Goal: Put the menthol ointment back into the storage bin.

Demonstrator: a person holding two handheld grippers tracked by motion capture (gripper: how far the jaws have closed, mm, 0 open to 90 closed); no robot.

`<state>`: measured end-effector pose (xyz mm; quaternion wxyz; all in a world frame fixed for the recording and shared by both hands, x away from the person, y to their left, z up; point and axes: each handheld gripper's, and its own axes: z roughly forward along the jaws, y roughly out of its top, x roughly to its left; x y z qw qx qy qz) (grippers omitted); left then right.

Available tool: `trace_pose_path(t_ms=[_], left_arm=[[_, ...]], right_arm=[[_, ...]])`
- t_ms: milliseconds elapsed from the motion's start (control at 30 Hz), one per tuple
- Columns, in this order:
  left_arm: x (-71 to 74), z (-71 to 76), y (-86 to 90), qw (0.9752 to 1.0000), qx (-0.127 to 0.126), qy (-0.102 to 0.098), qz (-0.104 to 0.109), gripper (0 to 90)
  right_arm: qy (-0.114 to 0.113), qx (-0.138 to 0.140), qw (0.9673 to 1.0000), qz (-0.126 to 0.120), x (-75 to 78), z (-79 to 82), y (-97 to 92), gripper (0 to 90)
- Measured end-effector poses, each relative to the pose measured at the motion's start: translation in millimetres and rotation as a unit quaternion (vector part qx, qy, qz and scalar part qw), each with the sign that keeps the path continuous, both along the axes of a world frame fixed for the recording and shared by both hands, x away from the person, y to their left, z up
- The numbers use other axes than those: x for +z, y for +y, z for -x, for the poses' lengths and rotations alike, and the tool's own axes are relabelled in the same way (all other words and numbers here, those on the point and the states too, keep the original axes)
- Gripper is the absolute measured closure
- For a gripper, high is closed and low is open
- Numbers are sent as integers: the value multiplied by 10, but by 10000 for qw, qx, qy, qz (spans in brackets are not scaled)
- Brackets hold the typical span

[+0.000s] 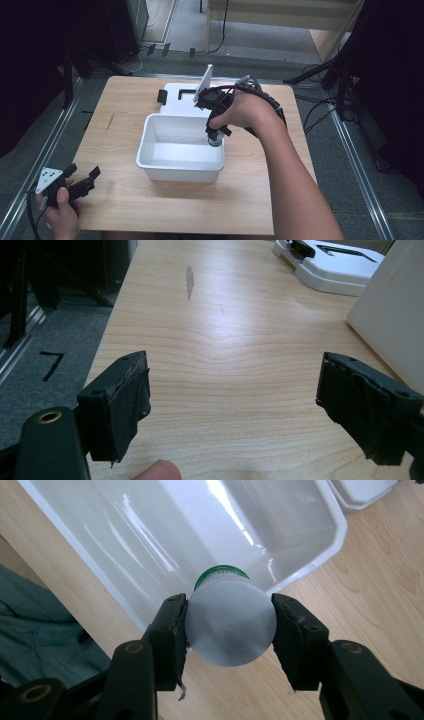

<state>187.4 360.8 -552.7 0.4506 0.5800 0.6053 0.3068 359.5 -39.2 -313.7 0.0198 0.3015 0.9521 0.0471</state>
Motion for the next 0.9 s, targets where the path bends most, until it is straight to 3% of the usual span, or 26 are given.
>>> trace_pose_path(t_ms=[333,900], left_arm=[[0,1,0,10000,-4,-5,3,144],[0,0,-14,10000,4,-21,-31,144]], right_arm=[[82,158,9998,70,-214,-30,188,519],[310,219,9993,53,-634,-62,263,519]])
